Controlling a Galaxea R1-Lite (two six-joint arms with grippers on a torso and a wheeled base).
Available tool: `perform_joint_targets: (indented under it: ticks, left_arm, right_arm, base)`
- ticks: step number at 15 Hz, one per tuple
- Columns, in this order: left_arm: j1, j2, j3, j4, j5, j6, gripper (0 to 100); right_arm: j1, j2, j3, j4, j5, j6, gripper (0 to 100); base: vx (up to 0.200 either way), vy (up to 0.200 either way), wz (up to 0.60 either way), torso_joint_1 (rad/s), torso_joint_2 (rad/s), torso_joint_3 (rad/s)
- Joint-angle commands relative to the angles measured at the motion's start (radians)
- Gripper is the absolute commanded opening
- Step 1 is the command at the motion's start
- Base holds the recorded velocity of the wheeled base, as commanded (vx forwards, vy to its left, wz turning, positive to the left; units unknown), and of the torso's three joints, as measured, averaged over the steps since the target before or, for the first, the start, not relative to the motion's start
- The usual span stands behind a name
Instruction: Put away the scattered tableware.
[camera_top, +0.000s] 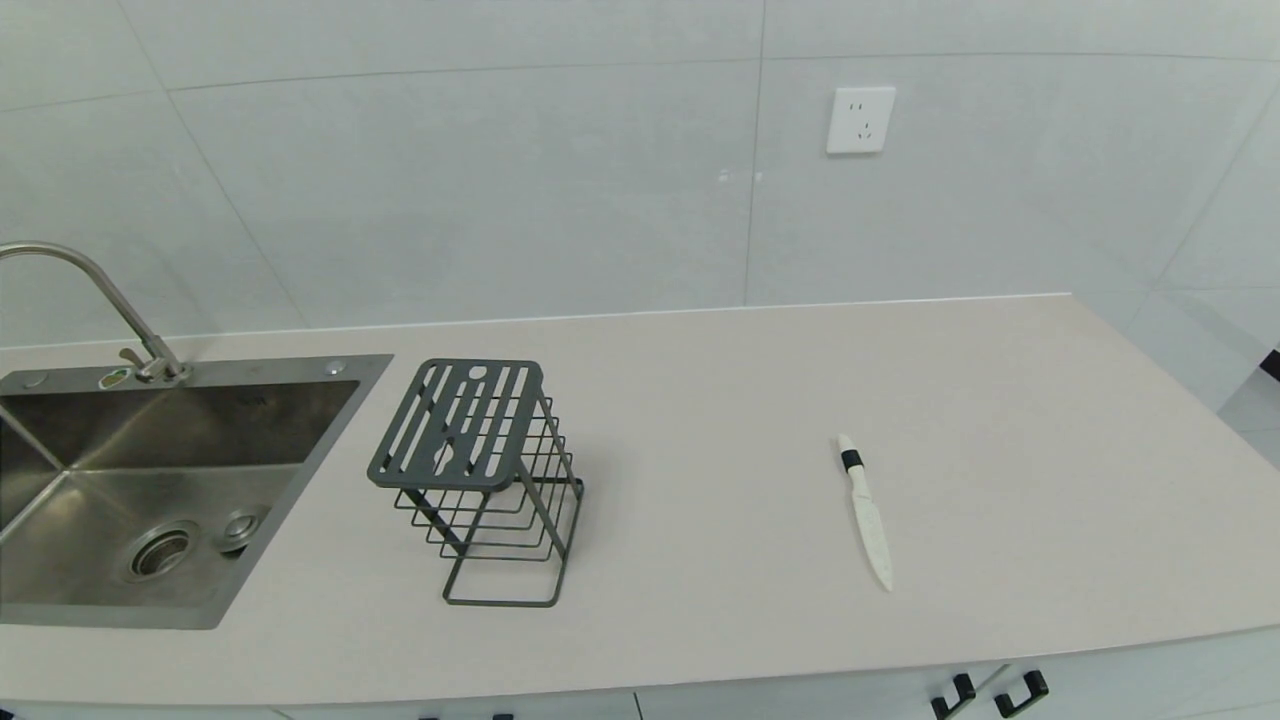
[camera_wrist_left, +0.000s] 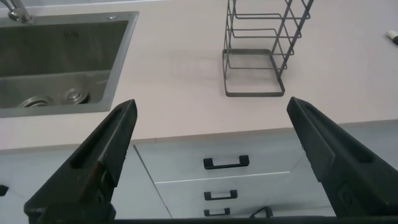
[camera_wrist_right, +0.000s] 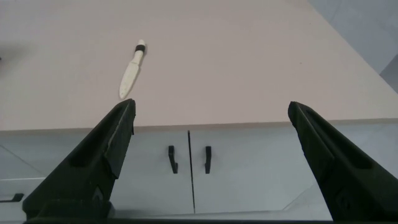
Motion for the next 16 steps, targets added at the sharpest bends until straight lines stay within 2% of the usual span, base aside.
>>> perform_joint_targets:
  ticks: [1,9,12,14,16]
  left_arm:
    - [0.000,0.001,0.000,-0.001,0.001,-0.002,100]
    - [0.000,0.001,0.002,-0.002,0.013,-0.016,100]
    - [0.000,0.001,0.002,-0.002,0.012,-0.014,100]
    - [0.000,0.001,0.002,-0.002,0.013,-0.014,100]
    - [0.000,0.001,0.002,-0.002,0.013,-0.017,100]
  right_arm:
    - [0.000,0.001,0.000,0.000,0.000,0.004,100]
    - [-0.003,0.001,0.000,-0.012,0.009,-0.024,100]
    - [-0.003,0.001,0.000,-0.201,0.012,-0.036,100]
    - [0.017,0.061,-0.005,-0.181,0.092,-0.047,100]
    - [0.074,0.208,-0.037,-0.141,0.231,-0.008,100]
  base:
    - [0.000,0.000,0.00,0.090,0.00,0.105]
    - [0.000,0.000,0.00,0.245,-0.02,0.209]
    - [0.000,0.000,0.00,0.027,-0.01,0.020]
    - [0.000,0.000,0.00,0.000,0.00,0.000]
    - [0.000,0.000,0.00,0.000,0.00,0.000]
